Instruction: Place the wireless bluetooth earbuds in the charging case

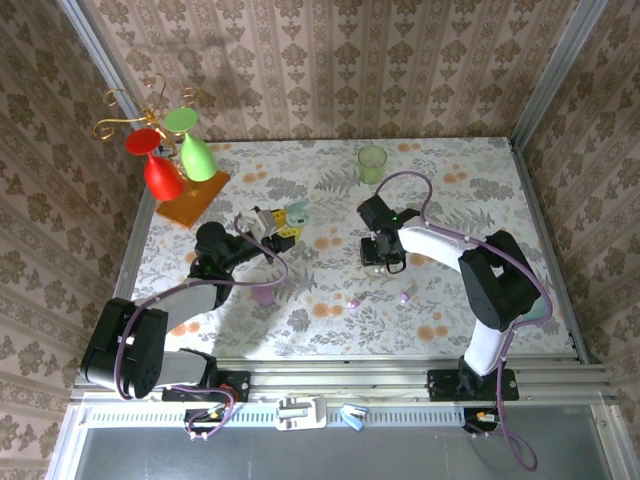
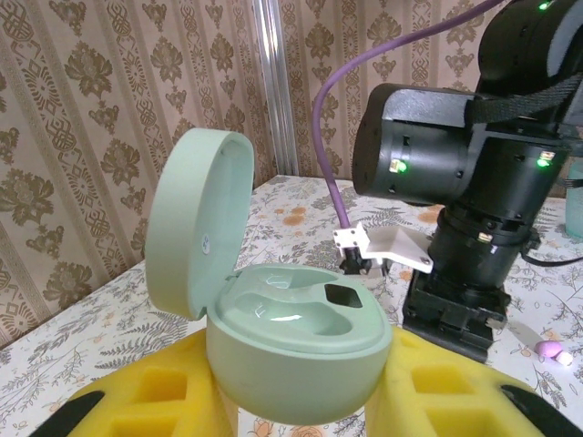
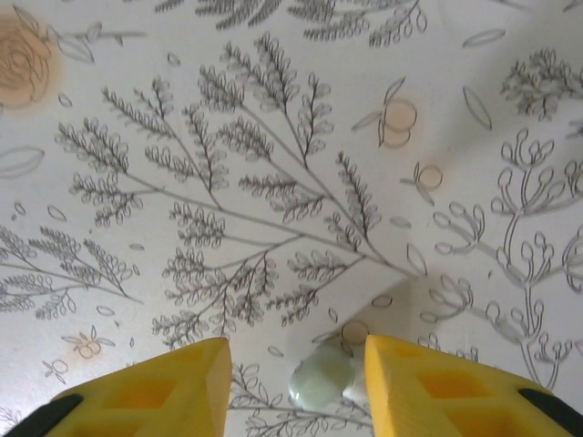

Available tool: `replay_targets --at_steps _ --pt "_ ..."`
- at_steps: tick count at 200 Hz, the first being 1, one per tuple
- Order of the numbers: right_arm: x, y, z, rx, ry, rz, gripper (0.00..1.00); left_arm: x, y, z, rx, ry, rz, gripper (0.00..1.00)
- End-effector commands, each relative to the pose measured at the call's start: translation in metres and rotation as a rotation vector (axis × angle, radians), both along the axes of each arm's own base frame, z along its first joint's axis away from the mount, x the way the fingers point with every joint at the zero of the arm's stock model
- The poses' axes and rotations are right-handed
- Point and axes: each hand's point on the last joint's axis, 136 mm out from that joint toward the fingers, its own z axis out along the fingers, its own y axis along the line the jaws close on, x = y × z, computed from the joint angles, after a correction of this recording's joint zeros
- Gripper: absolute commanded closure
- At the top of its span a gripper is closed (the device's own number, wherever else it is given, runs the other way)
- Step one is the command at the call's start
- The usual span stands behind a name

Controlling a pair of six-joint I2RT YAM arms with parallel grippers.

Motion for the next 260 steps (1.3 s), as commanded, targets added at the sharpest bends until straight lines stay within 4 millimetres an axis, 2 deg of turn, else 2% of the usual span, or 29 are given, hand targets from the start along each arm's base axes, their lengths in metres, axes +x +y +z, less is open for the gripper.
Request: replay_targets --at_steps 1,26,58,102,203,234,260 --pt "0.005 0.003 -0.005 0.099 0.016 0.011 0.56 -0.001 -0.001 0.003 -0.005 -0.038 -0.001 0.78" --pt "0.000 0.006 -0.016 0.174 0.061 -0.001 0.54 -0.002 -0.001 0.003 -0.006 -0.038 -0.001 0.77" --pt "-0.017 0.009 -0.029 0.224 0.109 -0.005 0.52 -0.003 -0.001 0.004 -0.005 -0.043 0.001 0.78" --pt "-0.036 0.007 -0.037 0.256 0.138 -0.025 0.51 -0.002 -0.002 0.005 -0.011 -0.043 -0.004 0.78" --pt "-0.060 0.022 -0.007 0.415 0.112 -0.028 0.53 -0.004 -0.003 0.009 -0.014 -0.053 -0.007 0.78" --pt "-0.053 0.008 0.001 0.379 0.031 -0.063 0.55 -0.005 -0.003 0.009 -0.016 -0.051 -0.010 0.78" --pt "-0.038 -0.002 0.012 0.424 -0.059 -0.101 0.59 -0.004 -0.004 0.009 -0.016 -0.052 -0.012 0.78"
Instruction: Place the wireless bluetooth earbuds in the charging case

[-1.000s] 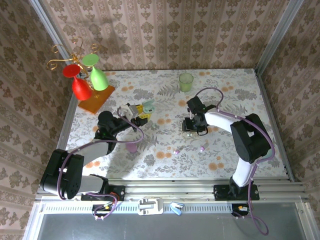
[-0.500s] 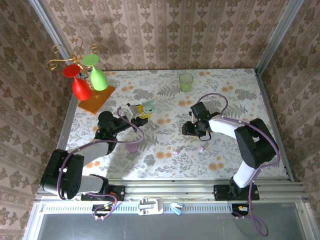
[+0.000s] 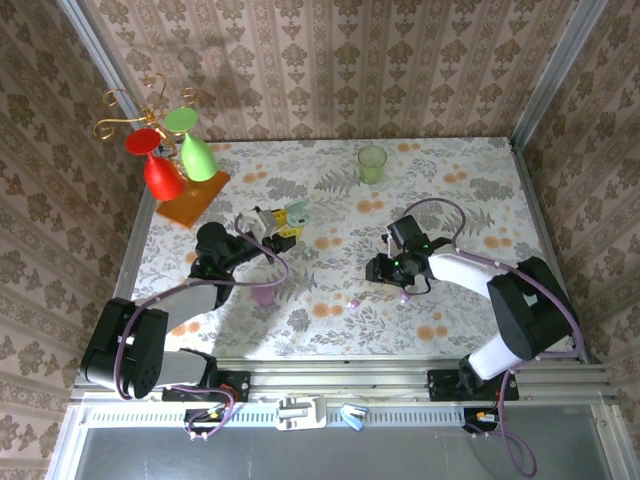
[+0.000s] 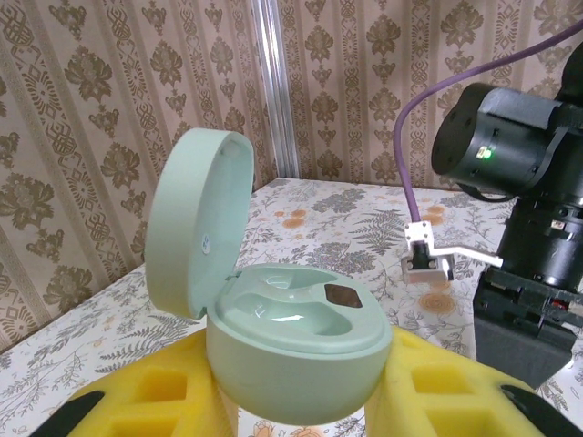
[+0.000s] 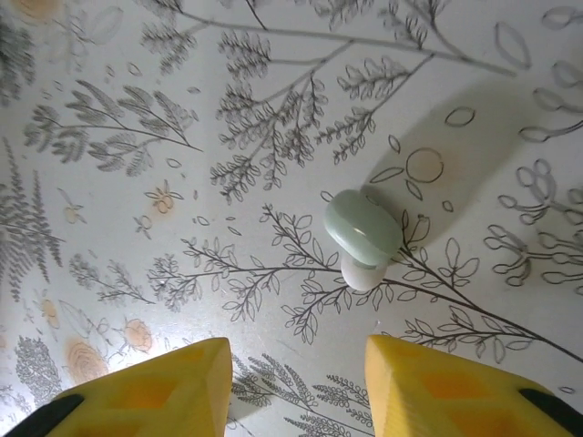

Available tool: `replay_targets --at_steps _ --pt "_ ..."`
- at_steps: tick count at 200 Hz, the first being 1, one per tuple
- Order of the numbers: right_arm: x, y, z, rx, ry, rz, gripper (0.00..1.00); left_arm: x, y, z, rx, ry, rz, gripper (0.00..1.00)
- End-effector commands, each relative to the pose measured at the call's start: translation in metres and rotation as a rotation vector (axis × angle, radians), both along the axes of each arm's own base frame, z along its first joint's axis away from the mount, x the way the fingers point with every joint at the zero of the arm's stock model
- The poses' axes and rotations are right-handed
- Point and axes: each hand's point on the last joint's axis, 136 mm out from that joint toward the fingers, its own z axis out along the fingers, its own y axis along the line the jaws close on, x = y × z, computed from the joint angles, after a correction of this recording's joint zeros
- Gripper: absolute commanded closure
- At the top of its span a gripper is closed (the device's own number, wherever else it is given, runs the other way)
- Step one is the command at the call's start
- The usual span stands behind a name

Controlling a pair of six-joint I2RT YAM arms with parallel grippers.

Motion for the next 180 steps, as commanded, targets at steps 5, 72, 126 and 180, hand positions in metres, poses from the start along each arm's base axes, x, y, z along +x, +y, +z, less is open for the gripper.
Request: replay_targets --at_steps 5,72,126,180 --pt "0.020 -0.009 0.015 0.050 -0.097 -0.062 0.59 -0.003 -0.003 0.008 -0.013 -0.045 -0.012 0.78" --pt "0.053 -0.006 -0.005 0.131 -0.056 0.011 0.59 -0.005 -0.004 0.010 -0.008 -0.047 -0.013 0.78" --pt "0.039 0.006 -0.018 0.214 -0.014 0.046 0.62 -0.006 -0.004 0.010 0.009 -0.049 -0.007 0.78" --pt "0.028 0.008 -0.018 0.245 -0.006 0.070 0.64 -0.005 -0.008 0.009 0.005 -0.047 -0.016 0.78"
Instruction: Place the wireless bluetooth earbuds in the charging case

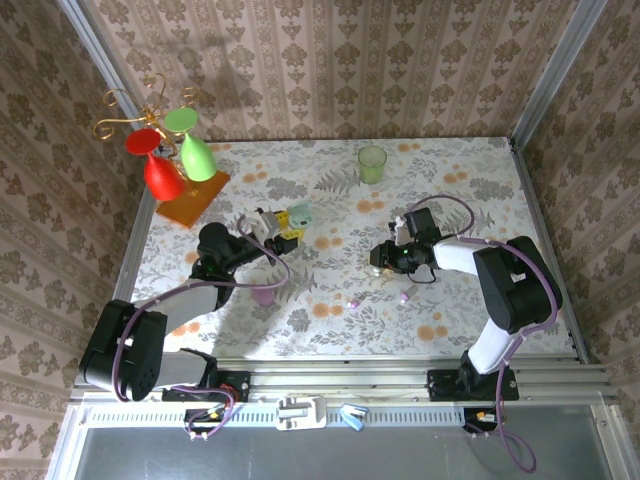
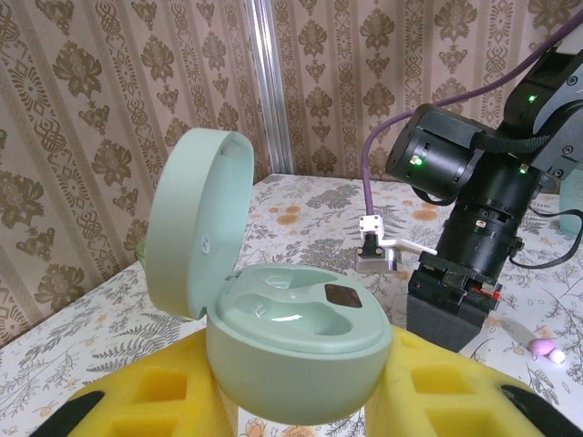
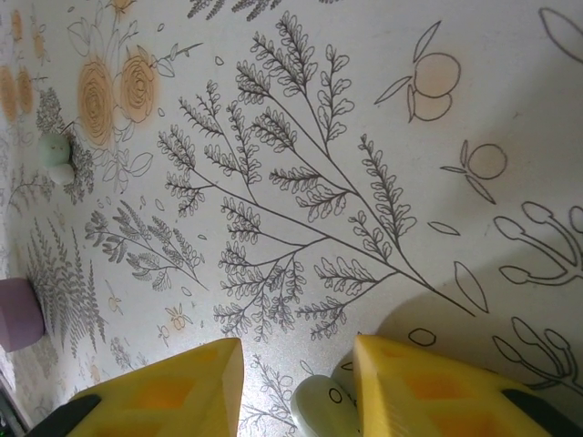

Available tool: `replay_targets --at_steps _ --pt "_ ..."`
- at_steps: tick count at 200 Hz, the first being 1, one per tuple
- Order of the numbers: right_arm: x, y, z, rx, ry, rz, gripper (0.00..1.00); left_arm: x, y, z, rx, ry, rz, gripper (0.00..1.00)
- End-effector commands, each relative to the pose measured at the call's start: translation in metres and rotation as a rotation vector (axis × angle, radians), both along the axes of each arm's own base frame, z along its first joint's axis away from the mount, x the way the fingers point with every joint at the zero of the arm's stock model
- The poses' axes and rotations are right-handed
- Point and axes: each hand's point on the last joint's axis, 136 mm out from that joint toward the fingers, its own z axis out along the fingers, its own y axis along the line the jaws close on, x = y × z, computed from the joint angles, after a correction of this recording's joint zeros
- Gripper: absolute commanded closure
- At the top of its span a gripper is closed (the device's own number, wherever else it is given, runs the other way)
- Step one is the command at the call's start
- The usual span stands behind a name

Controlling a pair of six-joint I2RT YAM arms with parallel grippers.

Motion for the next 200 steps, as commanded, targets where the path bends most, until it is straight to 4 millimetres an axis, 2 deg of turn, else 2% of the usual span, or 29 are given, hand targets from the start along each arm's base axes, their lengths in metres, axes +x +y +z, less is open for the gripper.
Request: replay_targets --at_steps 1,57,123,172,200 --pt "-0.018 0.010 -0.002 0.046 0.035 0.060 0.64 -0.001 -0.003 0.011 -0.008 -0.051 -0.008 0.78" --pt "-0.024 0.011 0.013 0.068 0.012 0.075 0.65 -0.002 -0.003 0.008 -0.005 -0.049 -0.004 0.78" --pt "-0.031 0.011 0.007 0.055 0.033 0.091 0.65 -0.003 -0.002 0.008 -0.010 -0.053 -0.004 0.78" --pt "-0.018 0.006 0.025 0.013 -0.054 0.085 0.64 -0.003 -0.001 0.005 -0.005 -0.050 0.001 0.78" --pt "-0.016 0.002 0.013 -0.034 -0.026 0.101 0.63 -0.002 -0.002 0.006 -0.008 -0.052 -0.002 0.78"
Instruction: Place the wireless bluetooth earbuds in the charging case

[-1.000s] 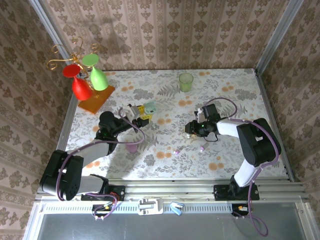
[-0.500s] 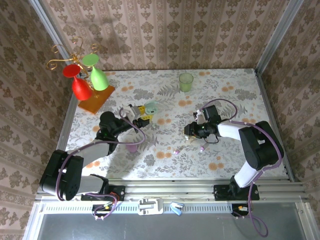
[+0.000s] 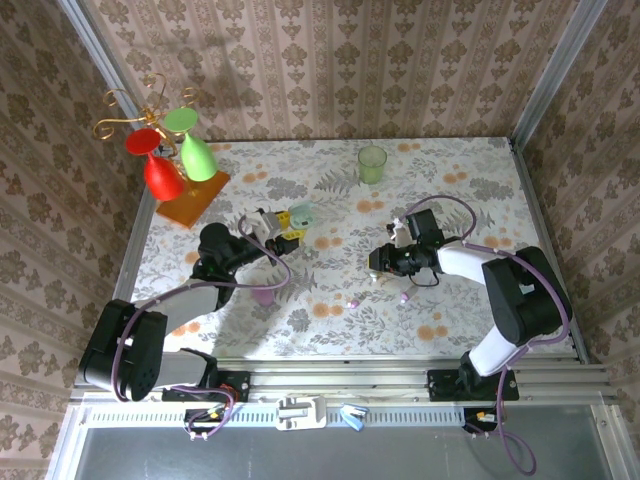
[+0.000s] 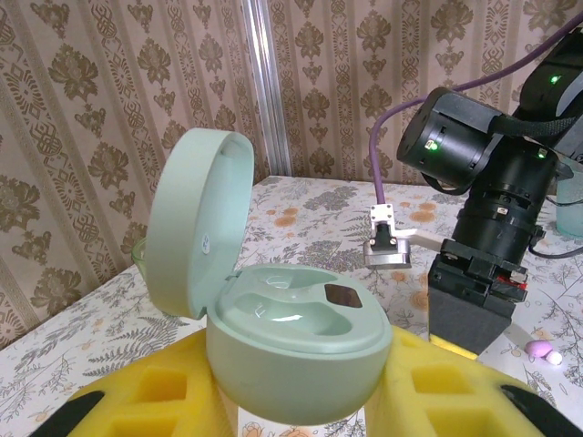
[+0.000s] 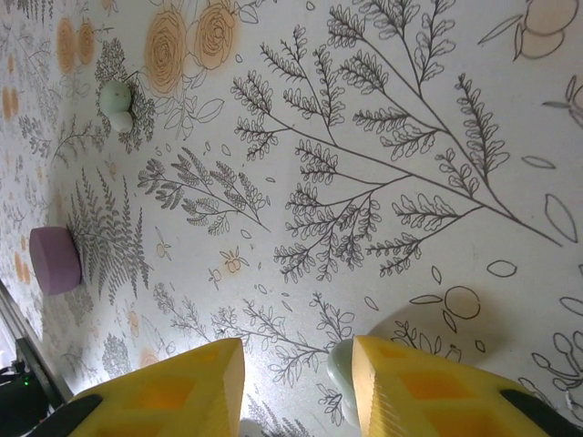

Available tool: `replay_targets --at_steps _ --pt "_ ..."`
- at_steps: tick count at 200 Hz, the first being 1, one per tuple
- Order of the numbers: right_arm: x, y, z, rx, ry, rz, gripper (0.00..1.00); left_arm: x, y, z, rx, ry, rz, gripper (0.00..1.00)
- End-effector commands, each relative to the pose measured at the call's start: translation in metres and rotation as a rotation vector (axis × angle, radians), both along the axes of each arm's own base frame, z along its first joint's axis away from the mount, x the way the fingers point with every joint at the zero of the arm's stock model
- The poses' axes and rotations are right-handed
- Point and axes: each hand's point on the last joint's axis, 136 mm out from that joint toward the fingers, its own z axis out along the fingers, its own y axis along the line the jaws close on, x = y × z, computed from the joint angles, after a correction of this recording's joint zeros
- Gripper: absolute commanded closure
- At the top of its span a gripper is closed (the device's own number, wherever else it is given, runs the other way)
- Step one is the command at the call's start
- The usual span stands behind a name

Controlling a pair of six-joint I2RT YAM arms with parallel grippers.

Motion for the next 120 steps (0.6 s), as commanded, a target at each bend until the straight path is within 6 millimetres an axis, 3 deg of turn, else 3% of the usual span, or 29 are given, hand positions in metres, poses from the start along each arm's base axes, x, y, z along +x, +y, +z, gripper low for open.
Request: replay_targets --at_steps 1,66,120 --pt "0.001 -0.004 -0.006 -0.059 0.006 0.025 0.63 -0.001 0.000 0.005 -0.006 -0.046 0.000 0.78" --pt "-0.019 -0.001 -0.023 -0.079 0.051 0.093 0.64 -0.003 0.001 0.006 -0.007 -0.051 0.004 0.78" --pt "-0.021 0.004 -0.027 -0.064 0.057 0.107 0.65 -0.004 0.000 0.008 -0.010 -0.052 0.000 0.78"
